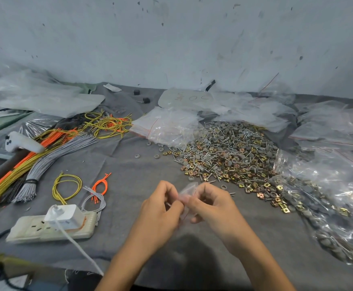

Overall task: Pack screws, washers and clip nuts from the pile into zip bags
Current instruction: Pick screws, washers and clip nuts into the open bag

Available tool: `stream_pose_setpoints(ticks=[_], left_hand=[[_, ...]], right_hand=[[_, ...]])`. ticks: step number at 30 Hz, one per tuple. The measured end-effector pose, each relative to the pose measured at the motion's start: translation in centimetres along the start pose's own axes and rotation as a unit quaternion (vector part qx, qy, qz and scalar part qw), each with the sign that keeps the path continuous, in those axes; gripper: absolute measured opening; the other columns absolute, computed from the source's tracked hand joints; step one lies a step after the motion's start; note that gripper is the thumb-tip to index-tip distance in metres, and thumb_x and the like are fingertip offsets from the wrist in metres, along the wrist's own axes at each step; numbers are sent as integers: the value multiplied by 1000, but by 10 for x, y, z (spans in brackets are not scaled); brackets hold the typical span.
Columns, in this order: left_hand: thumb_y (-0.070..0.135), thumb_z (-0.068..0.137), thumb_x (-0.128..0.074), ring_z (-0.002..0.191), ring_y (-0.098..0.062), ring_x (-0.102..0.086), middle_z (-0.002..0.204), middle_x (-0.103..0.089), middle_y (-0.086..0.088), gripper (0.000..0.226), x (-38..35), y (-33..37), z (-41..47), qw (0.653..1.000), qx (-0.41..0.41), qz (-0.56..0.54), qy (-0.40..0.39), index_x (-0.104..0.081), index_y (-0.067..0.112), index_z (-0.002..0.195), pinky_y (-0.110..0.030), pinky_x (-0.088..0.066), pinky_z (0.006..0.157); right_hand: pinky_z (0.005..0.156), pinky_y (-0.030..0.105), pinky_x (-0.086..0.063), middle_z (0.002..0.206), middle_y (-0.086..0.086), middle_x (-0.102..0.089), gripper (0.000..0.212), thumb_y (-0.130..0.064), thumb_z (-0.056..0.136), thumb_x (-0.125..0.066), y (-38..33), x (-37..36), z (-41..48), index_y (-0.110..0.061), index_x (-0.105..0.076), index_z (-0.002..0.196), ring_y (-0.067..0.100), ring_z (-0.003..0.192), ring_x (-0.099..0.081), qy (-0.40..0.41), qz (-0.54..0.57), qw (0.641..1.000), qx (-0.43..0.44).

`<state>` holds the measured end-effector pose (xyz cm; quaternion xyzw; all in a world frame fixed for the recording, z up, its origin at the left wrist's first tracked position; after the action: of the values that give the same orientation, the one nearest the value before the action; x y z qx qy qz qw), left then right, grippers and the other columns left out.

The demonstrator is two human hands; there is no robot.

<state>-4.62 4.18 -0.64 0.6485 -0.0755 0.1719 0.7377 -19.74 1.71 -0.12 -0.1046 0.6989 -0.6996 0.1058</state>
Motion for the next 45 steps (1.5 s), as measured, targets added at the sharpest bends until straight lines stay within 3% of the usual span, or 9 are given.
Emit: stream_pose_setpoints(ticks=[4,8,13,24,29,34,38,42,45], left_hand=[[47,80,-56,55,-7,-60,77,-64,13,22,-2,1,-3,994,-44,101,18,-44,35,93,-32,-54,63],[36,78,-59,68,-5,-58,81,-58,17,39,-6,6,-7,971,-106,212,11,-43,45,113,-32,-49,64],[33,81,-58,82,-19,-65,84,-62,19,49,-13,3,-6,950,-144,277,21,-40,45,126,-34,-51,62],[29,82,-46,70,-31,-66,87,-69,3,36,-6,-5,8,931,-127,299,165,-66,35,112,-39,-54,54],[18,85,-70,76,-26,-69,97,-73,5,34,-18,-17,8,940,-89,317,92,-70,33,116,-38,-55,64],[34,99,-52,108,-20,-65,124,-68,10,35,-28,-29,10,942,-62,329,39,-60,37,133,-37,-49,86],[35,101,-50,109,-21,-66,122,-70,7,34,-30,-20,7,943,-82,324,13,-61,36,133,-37,-50,85],[30,90,-52,90,-26,-70,101,-76,3,41,-20,-9,2,939,-119,324,9,-67,34,128,-36,-52,67],[25,83,-58,81,-22,-69,94,-76,4,45,-12,-5,5,937,-141,319,16,-69,32,126,-33,-53,62]], right_hand=[[66,43,-58,78,8,-71,5,-15,84,-69,6,0,3,-14,-65,81,24,73,-65,49,-68,996,16],[78,55,-58,82,10,-73,27,-16,73,-54,13,-6,4,-25,-70,92,33,81,-68,51,-55,997,3],[73,35,-51,81,10,-68,25,4,86,-42,18,-19,8,-5,-65,90,17,78,-63,18,14,1000,-8],[62,51,-59,80,-17,-68,11,-30,87,-71,37,-4,19,-36,-64,93,14,63,-66,132,-199,971,-18],[67,53,-59,81,-12,-66,42,-63,62,-72,40,-9,7,-43,-52,92,16,72,-65,140,-160,974,-79],[61,46,-58,79,-5,-63,23,-41,74,-69,56,-3,-16,-45,-58,93,11,63,-59,233,-85,966,-77],[36,24,-39,55,-4,-58,27,-16,102,-47,53,-8,-11,-31,-68,109,12,42,-47,93,-44,988,-116],[82,32,-52,100,-3,-75,32,-17,101,-46,39,-5,4,-26,-70,120,21,94,-67,17,-286,956,-58],[84,40,-47,107,11,-72,20,-26,100,-46,35,-11,5,-22,-65,99,39,110,-59,-9,-370,927,-52]])
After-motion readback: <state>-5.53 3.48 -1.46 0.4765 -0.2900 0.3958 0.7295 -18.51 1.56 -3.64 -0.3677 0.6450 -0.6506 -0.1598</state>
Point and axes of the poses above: each hand's wrist, its own z-axis towards the middle knuckle, its own x-axis out of the back of the hand, y = z × x, the point moved 2 cm from there along z, towards the middle knuckle
